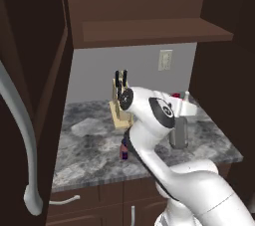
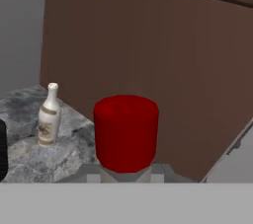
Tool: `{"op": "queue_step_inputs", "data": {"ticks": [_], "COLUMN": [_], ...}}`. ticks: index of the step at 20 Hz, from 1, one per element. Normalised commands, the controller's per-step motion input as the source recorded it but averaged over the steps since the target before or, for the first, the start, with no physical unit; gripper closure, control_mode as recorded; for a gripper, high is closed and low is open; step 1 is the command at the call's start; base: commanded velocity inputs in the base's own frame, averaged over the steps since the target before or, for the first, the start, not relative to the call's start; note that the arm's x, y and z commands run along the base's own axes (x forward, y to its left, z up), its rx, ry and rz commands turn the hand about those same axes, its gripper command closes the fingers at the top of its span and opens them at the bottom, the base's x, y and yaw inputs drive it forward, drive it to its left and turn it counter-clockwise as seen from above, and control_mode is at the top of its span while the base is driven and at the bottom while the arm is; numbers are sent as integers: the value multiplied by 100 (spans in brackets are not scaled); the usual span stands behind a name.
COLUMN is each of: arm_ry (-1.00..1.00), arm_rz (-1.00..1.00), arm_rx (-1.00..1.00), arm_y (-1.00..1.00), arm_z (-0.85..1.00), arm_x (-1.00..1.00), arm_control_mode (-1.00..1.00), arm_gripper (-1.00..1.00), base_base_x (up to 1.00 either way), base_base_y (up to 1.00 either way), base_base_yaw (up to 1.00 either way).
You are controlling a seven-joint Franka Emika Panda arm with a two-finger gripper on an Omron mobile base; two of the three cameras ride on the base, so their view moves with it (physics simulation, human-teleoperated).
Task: Sort all alcoholic drinks to one cabinet, and non-alcoholic drinks to the other.
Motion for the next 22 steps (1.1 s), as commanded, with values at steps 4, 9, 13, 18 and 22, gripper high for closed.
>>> {"op": "queue_step_inputs", "data": {"ticks": [4,9,13,18,22], "arm_ry": [-2,0,0,0,0], "arm_rz": [25,23,30,35,33], "arm_rx": [8,5,17,24,18], "arm_y": [-19,-3,0,1,23], "arm_z": [94,100,76,66,52], "arm_x": [-68,-41,-12,0,0], "arm_control_mode": [-100,-100,-100,-100,-100], "arm_gripper": [100,100,100,100,100], "base_base_x": [0,0,0,0,0], "base_base_y": [0,0,0,0,0], "base_base_yaw": [0,0,0,0,0]}}
